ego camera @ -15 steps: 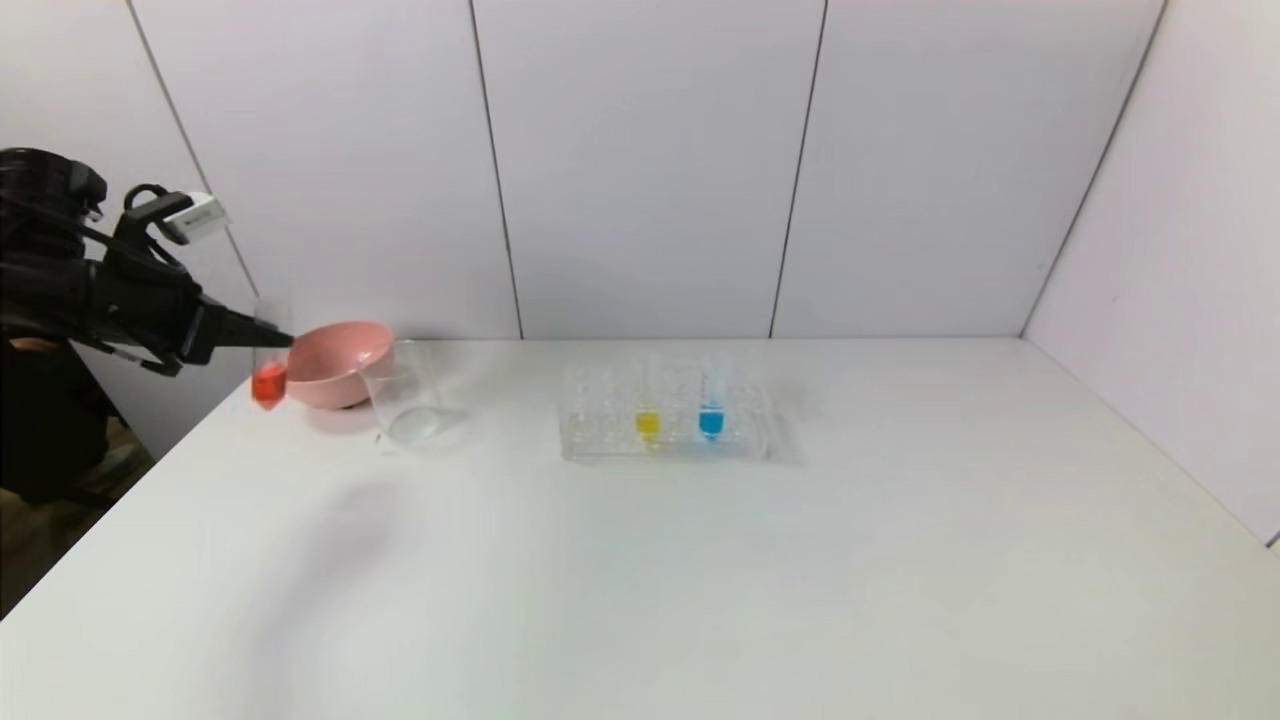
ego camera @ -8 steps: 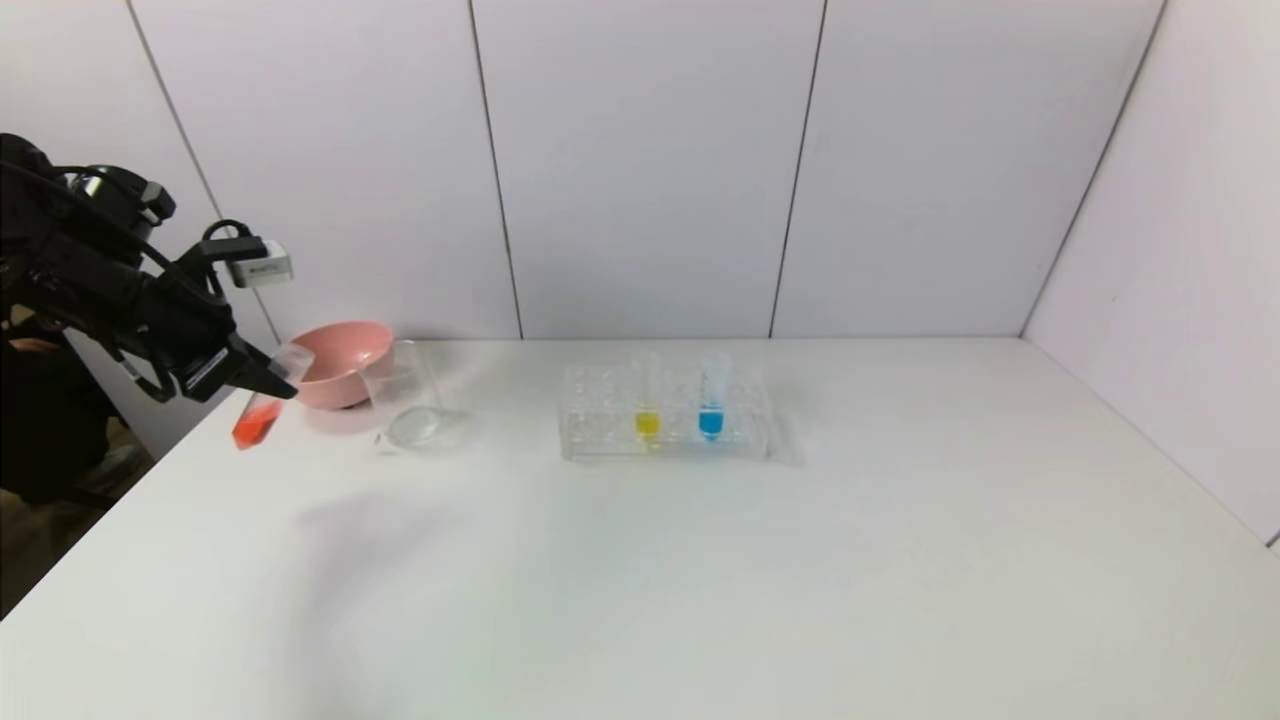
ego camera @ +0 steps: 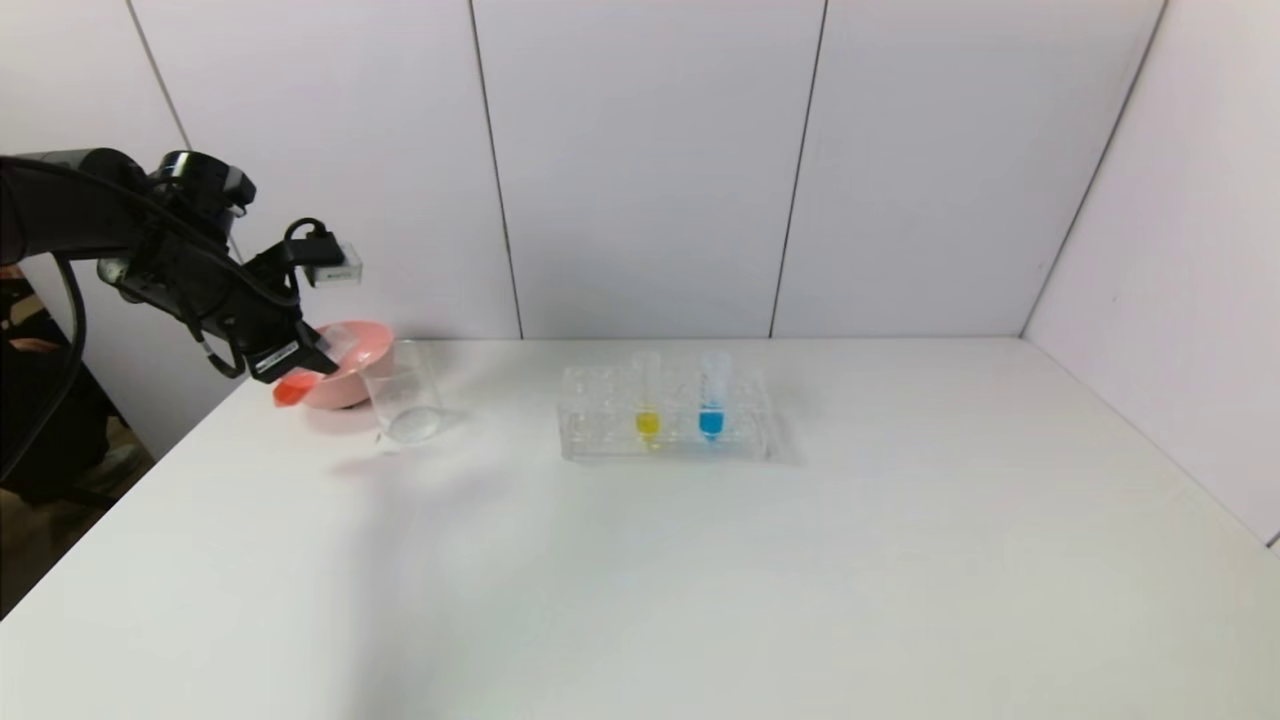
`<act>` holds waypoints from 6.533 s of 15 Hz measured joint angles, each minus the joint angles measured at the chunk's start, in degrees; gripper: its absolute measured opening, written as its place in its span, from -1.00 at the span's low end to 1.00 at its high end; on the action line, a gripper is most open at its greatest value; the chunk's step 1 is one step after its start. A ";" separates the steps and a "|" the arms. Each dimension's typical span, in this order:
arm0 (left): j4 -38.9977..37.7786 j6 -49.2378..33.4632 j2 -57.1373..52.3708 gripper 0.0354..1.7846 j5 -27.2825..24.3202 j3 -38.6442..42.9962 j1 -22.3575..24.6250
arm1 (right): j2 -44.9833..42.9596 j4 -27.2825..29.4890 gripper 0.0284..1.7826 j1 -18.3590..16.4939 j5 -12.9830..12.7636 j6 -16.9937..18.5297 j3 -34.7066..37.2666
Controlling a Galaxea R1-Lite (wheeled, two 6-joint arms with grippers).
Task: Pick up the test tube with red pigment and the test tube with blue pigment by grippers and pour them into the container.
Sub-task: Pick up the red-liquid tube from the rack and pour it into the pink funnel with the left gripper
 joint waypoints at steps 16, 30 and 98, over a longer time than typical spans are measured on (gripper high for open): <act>-10.01 1.51 2.45 -0.55 12.48 -0.17 -6.30 | 0.00 0.00 0.99 0.00 0.00 0.00 0.00; -6.61 4.24 2.19 -0.55 21.89 -0.17 -9.33 | 0.00 0.00 0.99 0.00 0.00 0.00 0.00; -6.01 1.40 0.49 -0.55 33.61 0.72 -13.71 | 0.00 0.00 0.99 0.00 0.00 0.00 0.00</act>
